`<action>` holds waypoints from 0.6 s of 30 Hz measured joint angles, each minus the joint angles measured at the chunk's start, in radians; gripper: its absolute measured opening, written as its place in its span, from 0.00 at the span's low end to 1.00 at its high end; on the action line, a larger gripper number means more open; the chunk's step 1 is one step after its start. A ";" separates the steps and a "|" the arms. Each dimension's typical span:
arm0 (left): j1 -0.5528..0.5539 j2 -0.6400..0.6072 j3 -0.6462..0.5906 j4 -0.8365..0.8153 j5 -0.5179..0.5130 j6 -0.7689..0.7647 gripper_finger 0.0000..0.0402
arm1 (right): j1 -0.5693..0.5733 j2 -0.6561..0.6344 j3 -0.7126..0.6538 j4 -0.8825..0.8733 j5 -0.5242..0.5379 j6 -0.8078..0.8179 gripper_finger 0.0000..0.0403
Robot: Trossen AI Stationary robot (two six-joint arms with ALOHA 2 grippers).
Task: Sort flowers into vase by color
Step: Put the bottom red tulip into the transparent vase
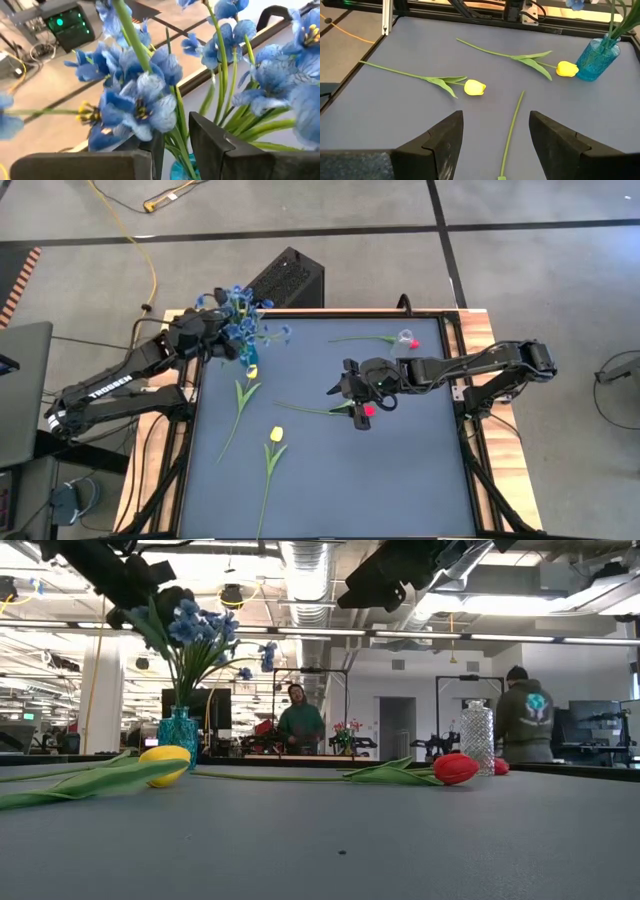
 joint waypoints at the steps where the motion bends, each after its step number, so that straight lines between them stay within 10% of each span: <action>1: 0.000 0.000 0.004 -0.001 0.000 0.016 0.19 | 0.000 0.000 0.000 0.000 0.000 0.002 0.63; 18: 0.000 0.000 0.069 -0.004 -0.029 -0.099 0.24 | 0.001 0.000 0.000 -0.008 0.000 0.005 0.63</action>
